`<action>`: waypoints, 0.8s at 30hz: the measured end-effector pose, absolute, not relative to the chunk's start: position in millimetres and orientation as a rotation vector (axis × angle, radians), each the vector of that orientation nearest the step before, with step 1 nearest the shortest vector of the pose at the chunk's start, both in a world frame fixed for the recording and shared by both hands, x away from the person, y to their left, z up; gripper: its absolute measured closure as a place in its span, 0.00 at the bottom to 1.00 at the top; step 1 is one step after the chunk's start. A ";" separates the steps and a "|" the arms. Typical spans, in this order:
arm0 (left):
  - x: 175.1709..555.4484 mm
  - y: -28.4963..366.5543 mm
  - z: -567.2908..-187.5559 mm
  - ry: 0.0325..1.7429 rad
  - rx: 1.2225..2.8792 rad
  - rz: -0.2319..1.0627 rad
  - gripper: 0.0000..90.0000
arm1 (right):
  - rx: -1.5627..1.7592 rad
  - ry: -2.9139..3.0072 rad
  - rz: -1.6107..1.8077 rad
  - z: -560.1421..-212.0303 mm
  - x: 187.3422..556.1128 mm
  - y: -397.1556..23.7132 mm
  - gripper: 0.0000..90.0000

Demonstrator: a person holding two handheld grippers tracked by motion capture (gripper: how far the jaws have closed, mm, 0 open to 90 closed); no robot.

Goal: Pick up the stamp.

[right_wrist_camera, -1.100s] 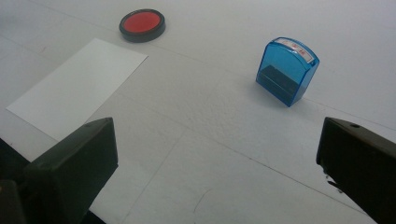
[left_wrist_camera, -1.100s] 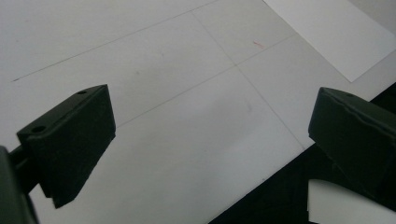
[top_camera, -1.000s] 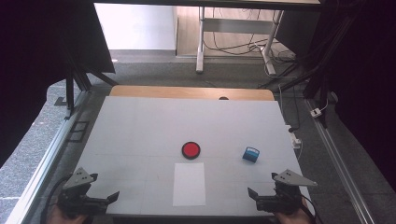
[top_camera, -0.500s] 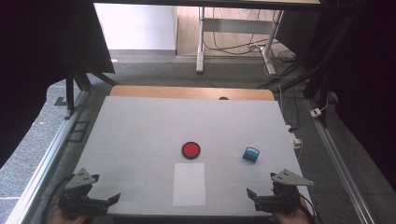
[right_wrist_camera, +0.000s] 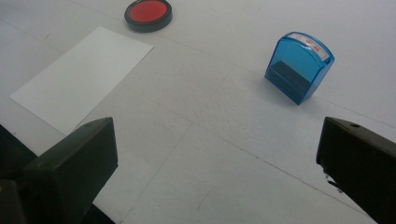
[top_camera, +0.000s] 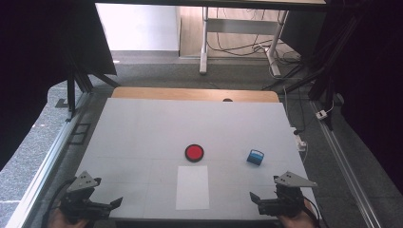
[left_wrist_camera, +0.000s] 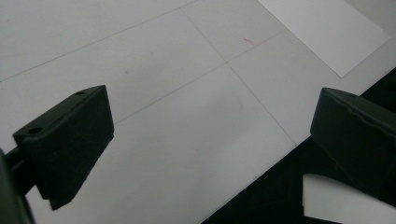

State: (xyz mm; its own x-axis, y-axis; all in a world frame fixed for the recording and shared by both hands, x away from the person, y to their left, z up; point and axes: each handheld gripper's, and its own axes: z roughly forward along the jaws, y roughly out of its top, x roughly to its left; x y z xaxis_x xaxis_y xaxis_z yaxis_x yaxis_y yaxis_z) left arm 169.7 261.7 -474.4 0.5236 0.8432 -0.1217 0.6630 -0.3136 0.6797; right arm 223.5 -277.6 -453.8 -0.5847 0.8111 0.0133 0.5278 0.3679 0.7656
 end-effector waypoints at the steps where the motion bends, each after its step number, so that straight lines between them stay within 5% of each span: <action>1: 169.6 261.6 -474.4 1.220 2.073 0.335 0.00 | 1.153 2.270 1.068 -452.9 224.4 -276.6 0.00; 24: 169.8 262.5 -474.8 1.222 2.067 0.327 0.00 | 1.108 2.309 1.039 -455.6 253.8 -278.4 0.00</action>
